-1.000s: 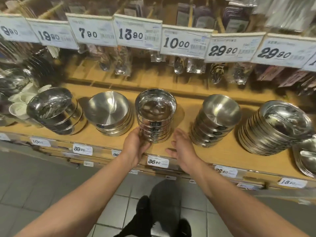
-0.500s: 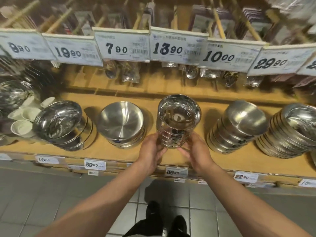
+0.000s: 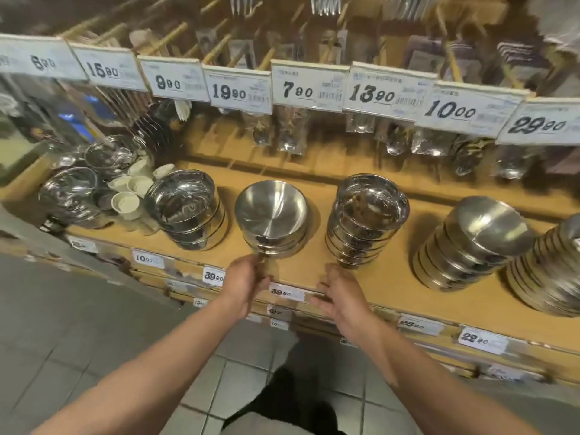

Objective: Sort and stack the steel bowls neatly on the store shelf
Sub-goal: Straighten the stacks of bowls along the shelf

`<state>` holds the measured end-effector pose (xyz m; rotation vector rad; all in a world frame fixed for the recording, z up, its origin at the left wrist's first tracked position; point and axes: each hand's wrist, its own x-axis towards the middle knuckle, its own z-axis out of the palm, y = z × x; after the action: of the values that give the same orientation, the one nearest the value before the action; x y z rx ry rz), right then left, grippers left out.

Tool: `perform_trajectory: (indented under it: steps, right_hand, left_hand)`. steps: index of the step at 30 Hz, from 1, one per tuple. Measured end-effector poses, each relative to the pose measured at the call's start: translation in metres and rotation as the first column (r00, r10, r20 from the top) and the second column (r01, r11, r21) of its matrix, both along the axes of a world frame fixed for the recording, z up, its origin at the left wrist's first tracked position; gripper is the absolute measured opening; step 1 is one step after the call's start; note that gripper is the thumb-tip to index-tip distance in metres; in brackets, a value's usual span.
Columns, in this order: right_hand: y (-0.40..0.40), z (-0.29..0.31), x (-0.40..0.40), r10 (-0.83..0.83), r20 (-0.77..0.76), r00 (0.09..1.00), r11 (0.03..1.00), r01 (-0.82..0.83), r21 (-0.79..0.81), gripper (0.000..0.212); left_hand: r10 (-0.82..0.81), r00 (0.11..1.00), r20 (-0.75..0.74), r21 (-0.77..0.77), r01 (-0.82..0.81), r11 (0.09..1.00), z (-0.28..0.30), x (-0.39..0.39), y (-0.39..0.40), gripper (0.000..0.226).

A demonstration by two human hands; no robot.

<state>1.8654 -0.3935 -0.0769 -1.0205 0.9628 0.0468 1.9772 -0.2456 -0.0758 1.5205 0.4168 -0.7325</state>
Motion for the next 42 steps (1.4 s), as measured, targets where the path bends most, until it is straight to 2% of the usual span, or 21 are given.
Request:
perform_trajectory:
  steps: [3,4,8,11,14,18,19,23,25,28,32,34,38,42]
  right_hand:
    - [0.013,0.006,0.025,0.029,0.039,0.999,0.999,-0.028,-0.02,0.044]
    - [0.015,0.008,0.035,0.032,0.065,0.997,0.999,-0.03,-0.032,0.048]
    - [0.021,0.007,0.071,0.005,0.206,0.979,0.998,0.009,-0.069,0.044]
    - [0.027,-0.003,0.09,-0.094,0.229,0.969,0.987,0.121,-0.109,0.041]
    - [0.031,-0.014,0.102,-0.198,0.28,0.939,0.976,0.216,-0.034,0.04]
    - [0.044,-0.019,0.105,-0.314,0.197,0.929,0.946,0.325,-0.022,0.028]
    - [0.05,-0.021,0.103,-0.334,0.162,0.929,0.939,0.343,-0.029,0.027]
    - [0.093,-0.026,0.098,-0.371,0.001,0.929,0.927,0.37,-0.065,0.029]
    - [0.118,-0.026,0.104,-0.307,-0.029,0.951,0.95,0.304,-0.067,0.03]
    - [0.143,-0.019,0.129,-0.155,0.024,0.988,0.984,0.156,-0.088,0.024]
    - [0.16,-0.006,0.166,-0.006,0.099,0.995,0.994,0.017,-0.105,0.013]
    - [0.165,-0.003,0.179,0.039,0.129,0.991,0.989,-0.02,-0.146,0.015]
    - [0.168,-0.003,0.194,0.043,0.139,0.989,0.984,-0.017,-0.18,0.032]
    - [0.164,-0.01,0.204,-0.014,0.129,0.992,0.981,0.038,-0.188,0.033]
  left_hand:
    - [0.071,0.997,0.043,-0.037,-0.069,0.997,0.012,0.024,0.014,0.023]
    - [0.076,0.996,0.051,-0.056,-0.073,0.996,0.014,0.033,0.015,0.021]
    - [0.001,0.998,0.063,-0.104,0.006,0.995,0.017,0.062,0.015,0.024]
    - [-0.107,0.992,0.064,-0.136,0.115,0.984,0.013,0.075,0.015,0.032]
    - [-0.182,0.983,0.027,-0.195,0.184,0.963,0.013,0.086,0.016,0.033]
    - [-0.2,0.98,0.001,-0.315,0.19,0.93,0.012,0.095,0.029,0.037]
    - [-0.217,0.976,0.012,-0.297,0.211,0.931,0.009,0.093,0.035,0.035]
    - [-0.24,0.97,0.029,-0.069,0.242,0.968,-0.006,0.075,0.076,0.014]
    - [-0.201,0.979,0.006,-0.033,0.202,0.979,-0.013,0.077,0.102,0.015]
    - [-0.084,0.996,-0.023,0.063,0.085,0.994,-0.015,0.102,0.134,0.023]
    - [-0.057,0.993,0.099,0.185,0.038,0.982,-0.002,0.132,0.16,0.031]
    - [-0.043,0.991,0.13,0.136,0.026,0.99,0.007,0.142,0.166,0.032]
    - [-0.076,0.985,0.153,-0.066,0.087,0.994,0.017,0.161,0.161,0.033]
    - [-0.067,0.986,0.15,-0.121,0.086,0.989,0.019,0.169,0.149,0.035]
